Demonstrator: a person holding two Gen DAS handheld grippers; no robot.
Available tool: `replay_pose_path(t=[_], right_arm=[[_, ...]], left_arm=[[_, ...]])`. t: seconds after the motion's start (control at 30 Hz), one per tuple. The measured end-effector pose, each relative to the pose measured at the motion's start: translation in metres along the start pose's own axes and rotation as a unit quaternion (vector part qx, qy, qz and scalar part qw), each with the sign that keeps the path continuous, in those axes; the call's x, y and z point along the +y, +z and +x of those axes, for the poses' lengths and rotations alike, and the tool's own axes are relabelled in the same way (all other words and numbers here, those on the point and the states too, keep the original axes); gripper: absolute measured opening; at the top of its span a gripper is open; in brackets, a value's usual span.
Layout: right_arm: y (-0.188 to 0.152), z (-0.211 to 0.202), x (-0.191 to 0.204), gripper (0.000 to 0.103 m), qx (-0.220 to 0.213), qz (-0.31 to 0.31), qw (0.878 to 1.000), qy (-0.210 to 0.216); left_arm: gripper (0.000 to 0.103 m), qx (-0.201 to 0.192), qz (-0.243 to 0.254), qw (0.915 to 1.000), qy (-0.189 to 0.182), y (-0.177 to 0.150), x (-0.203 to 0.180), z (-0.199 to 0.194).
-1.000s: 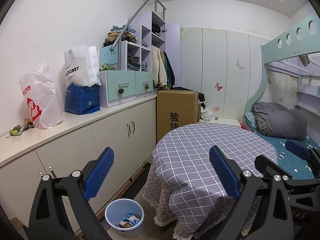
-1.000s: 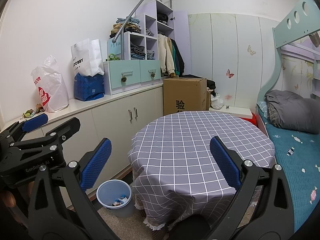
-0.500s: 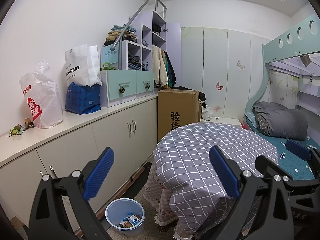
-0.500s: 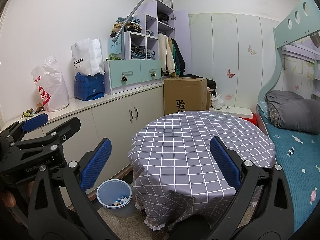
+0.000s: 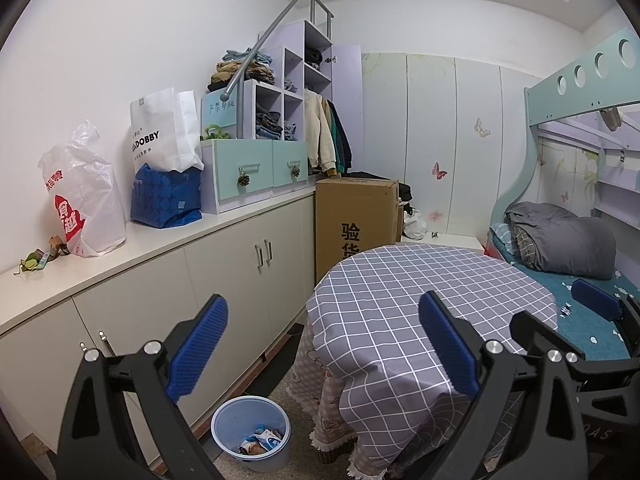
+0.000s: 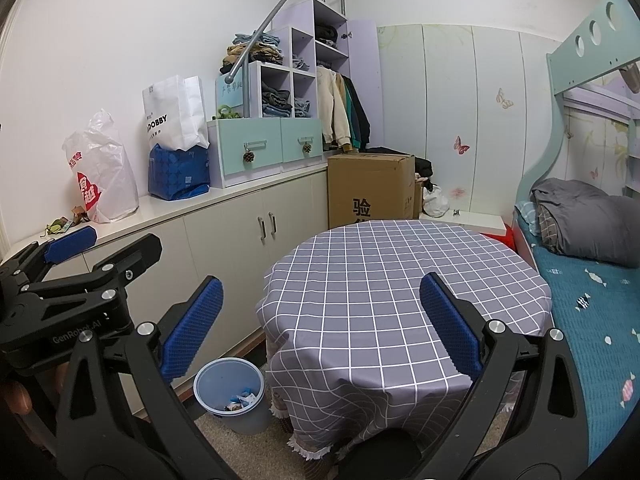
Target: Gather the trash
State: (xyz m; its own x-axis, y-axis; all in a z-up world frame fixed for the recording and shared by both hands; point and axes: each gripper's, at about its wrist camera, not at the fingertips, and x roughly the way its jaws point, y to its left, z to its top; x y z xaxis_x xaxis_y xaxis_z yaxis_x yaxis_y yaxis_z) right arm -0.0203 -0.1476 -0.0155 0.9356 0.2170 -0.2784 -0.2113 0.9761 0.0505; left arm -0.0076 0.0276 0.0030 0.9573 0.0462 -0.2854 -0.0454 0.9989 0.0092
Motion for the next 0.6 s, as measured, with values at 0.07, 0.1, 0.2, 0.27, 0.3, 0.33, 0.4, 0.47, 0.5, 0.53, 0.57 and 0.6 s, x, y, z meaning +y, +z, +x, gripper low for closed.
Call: replay_pose_path(t=[0.07,0.1,0.2,0.27,0.3,0.33,0.4,0.47,0.5,0.53,0.57,0.6], right_arm=[[0.0004,0.0005,-0.0004,0.097,0.001,0.000,1.000,0.000],[0.0014,0.0009,-0.0005,0.097,0.001,0.000,1.000,0.000],[0.0007,0.0027,-0.0015,0.097,0.002,0.000,1.000,0.002],[-0.0003,0.0021,-0.0008,0.097,0.002,0.000,1.000,0.001],[-0.0014,0.0017,-0.0001,0.097,0.003,0.000,1.000,0.001],[-0.0006,0.0023,-0.0004,0.097,0.003,0.000,1.000,0.001],[-0.0007,0.0027,-0.0006,0.097,0.003,0.000,1.000,0.001],[-0.0006,0.0028,-0.0010,0.097,0.004,0.001,1.000,0.002],[-0.0015,0.0029,-0.0006,0.097,0.005,0.001,1.000,0.002],[-0.0028,0.0017,0.0001,0.097,0.005,0.001,1.000,0.002],[-0.0024,0.0027,-0.0001,0.097,0.005,0.001,1.000,0.002],[-0.0022,0.0029,-0.0005,0.097,0.005,0.001,1.000,0.002]], left_arm=[[0.094,0.000,0.001,1.0000,0.001,0.0004,-0.0007,0.0001],[0.094,0.000,0.001,1.0000,0.002,0.0001,-0.0005,-0.0001],[0.094,0.001,0.002,1.0000,0.001,-0.0010,-0.0004,0.0000],[0.094,0.001,0.001,1.0000,0.001,0.0000,-0.0012,0.0001],[0.094,0.001,0.001,1.0000,0.001,-0.0010,-0.0006,0.0000],[0.094,0.001,0.001,1.0000,0.001,-0.0005,-0.0015,0.0002],[0.094,0.002,0.002,1.0000,0.001,-0.0009,-0.0023,0.0005],[0.094,0.003,0.003,1.0000,0.001,-0.0027,-0.0022,0.0002],[0.094,0.003,0.003,1.0000,0.001,-0.0036,-0.0023,-0.0002],[0.094,0.003,0.003,1.0000,0.000,-0.0031,-0.0020,0.0002],[0.094,0.003,0.003,1.0000,0.000,-0.0035,-0.0022,-0.0001],[0.094,0.003,0.003,1.0000,0.000,-0.0037,-0.0022,-0.0002]])
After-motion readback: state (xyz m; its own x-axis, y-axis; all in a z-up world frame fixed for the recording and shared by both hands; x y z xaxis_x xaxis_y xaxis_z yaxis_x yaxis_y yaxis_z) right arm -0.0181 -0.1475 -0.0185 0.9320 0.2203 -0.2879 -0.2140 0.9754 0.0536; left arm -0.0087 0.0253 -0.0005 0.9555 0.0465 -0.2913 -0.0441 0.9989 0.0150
